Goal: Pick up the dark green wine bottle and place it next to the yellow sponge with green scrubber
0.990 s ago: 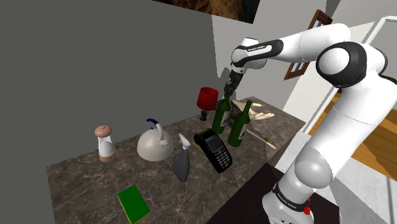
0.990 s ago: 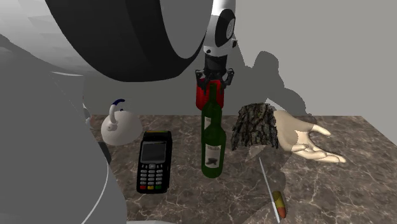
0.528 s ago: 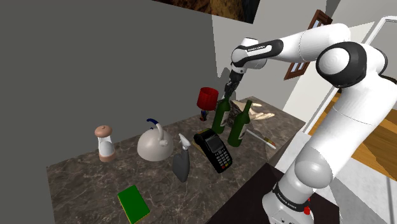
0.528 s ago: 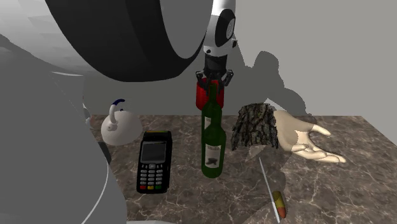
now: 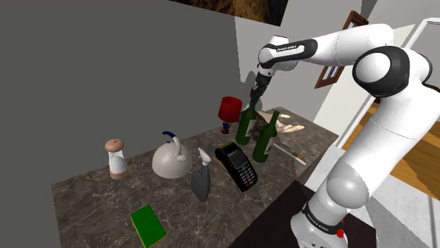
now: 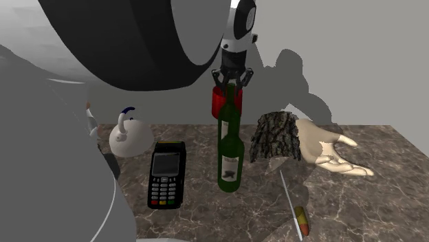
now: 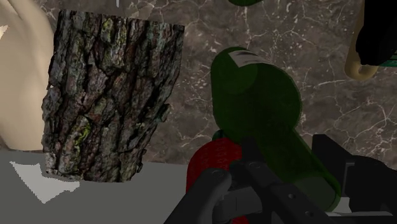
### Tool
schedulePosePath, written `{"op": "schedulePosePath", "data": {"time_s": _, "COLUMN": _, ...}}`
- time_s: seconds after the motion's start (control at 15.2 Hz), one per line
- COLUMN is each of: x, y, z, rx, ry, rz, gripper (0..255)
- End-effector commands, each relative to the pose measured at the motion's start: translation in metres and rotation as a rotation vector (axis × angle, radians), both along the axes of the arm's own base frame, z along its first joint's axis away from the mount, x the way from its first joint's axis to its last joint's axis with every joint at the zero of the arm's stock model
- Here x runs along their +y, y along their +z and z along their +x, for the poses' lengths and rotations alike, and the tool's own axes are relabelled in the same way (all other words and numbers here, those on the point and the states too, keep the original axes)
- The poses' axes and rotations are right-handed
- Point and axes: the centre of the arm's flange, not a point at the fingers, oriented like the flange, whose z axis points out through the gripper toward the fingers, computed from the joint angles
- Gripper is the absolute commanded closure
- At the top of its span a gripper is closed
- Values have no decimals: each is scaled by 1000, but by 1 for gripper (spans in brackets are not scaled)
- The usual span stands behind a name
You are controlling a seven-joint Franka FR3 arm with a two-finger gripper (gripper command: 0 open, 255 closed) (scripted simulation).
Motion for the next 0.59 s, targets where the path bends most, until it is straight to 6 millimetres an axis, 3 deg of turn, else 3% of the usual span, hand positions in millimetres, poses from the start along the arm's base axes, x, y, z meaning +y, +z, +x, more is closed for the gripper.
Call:
{"op": "schedulePosePath", "data": {"time_s": 0.0, "x": 1, "y": 11, "z": -1, "rx": 0, "ry": 0, "rz": 0, "gripper": 255}}
{"op": "schedulePosePath", "data": {"time_s": 0.53, "x": 1, "y": 53, "z": -1, "rx": 0, "ry": 0, "rz": 0, "gripper": 255}}
